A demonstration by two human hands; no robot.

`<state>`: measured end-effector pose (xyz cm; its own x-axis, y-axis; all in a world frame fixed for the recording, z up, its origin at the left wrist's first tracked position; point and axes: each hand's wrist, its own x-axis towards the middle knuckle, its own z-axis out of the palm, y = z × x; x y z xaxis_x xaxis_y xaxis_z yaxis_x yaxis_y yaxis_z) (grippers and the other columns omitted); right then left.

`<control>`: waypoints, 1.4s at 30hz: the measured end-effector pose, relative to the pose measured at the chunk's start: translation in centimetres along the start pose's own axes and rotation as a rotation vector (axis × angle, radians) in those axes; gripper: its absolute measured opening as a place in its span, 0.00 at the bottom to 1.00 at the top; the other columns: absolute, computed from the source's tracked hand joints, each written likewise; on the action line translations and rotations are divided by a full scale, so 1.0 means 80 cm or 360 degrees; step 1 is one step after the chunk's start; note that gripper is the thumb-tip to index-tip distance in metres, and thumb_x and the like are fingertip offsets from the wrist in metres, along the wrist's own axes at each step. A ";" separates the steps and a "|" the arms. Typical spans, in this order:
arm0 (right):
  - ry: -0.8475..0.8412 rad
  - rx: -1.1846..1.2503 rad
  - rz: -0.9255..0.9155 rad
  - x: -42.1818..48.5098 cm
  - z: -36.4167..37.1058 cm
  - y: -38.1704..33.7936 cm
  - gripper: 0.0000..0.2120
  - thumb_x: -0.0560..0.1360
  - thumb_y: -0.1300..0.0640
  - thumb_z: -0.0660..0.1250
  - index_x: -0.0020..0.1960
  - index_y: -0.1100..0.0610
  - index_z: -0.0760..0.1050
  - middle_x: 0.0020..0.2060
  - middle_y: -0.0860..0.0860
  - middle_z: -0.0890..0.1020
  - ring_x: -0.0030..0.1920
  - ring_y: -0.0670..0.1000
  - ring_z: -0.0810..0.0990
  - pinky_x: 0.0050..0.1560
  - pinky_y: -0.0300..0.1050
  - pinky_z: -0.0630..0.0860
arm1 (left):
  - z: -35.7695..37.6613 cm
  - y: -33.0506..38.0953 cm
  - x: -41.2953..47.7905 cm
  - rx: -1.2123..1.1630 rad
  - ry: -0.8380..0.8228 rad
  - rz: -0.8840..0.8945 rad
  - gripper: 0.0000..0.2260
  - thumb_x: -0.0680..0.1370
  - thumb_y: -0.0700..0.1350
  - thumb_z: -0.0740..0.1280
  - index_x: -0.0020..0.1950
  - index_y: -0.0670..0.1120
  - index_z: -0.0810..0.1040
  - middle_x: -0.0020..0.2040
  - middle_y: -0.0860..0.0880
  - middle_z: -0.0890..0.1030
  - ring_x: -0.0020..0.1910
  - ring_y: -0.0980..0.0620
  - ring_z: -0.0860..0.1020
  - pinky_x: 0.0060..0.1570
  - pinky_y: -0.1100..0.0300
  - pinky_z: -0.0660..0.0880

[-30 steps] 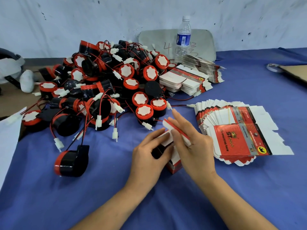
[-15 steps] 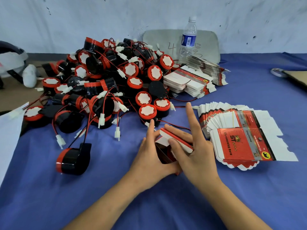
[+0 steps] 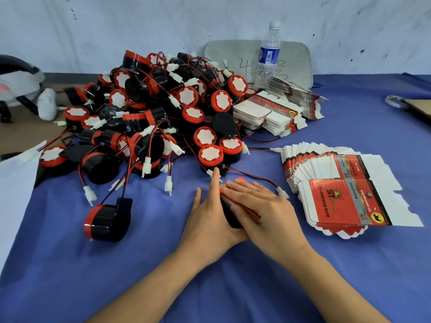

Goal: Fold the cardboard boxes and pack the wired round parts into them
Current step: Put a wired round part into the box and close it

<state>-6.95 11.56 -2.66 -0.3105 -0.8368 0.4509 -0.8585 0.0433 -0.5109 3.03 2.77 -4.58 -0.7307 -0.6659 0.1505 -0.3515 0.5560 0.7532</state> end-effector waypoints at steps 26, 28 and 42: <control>-0.0208 0.0102 0.0119 -0.001 -0.019 0.037 0.23 0.78 0.61 0.66 0.72 0.53 0.68 0.71 0.40 0.61 0.76 0.44 0.48 0.77 0.48 0.48 | -0.011 -0.016 0.011 0.0081 0.0362 0.0255 0.25 0.76 0.43 0.71 0.70 0.54 0.66 0.44 0.50 0.84 0.48 0.55 0.76 0.75 0.64 0.48; -0.0287 0.0069 0.0117 0.002 -0.020 0.045 0.24 0.79 0.59 0.64 0.74 0.51 0.63 0.72 0.39 0.58 0.76 0.43 0.45 0.76 0.38 0.46 | -0.011 -0.017 0.011 0.0045 0.0418 0.0308 0.22 0.76 0.41 0.71 0.68 0.51 0.71 0.53 0.48 0.84 0.50 0.57 0.79 0.75 0.54 0.56; -0.0148 -0.0152 0.0124 -0.002 -0.013 0.049 0.29 0.75 0.54 0.71 0.73 0.46 0.66 0.76 0.49 0.59 0.73 0.53 0.59 0.71 0.46 0.58 | -0.008 -0.019 0.014 -0.0091 0.0319 0.0468 0.16 0.74 0.34 0.71 0.61 0.45 0.80 0.60 0.57 0.78 0.60 0.61 0.75 0.62 0.67 0.70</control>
<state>-10.71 12.41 -3.98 -0.3423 -0.8755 0.3409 -0.8697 0.1580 -0.4675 3.14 0.82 -5.15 -0.6643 -0.5692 0.4845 -0.1060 0.7133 0.6928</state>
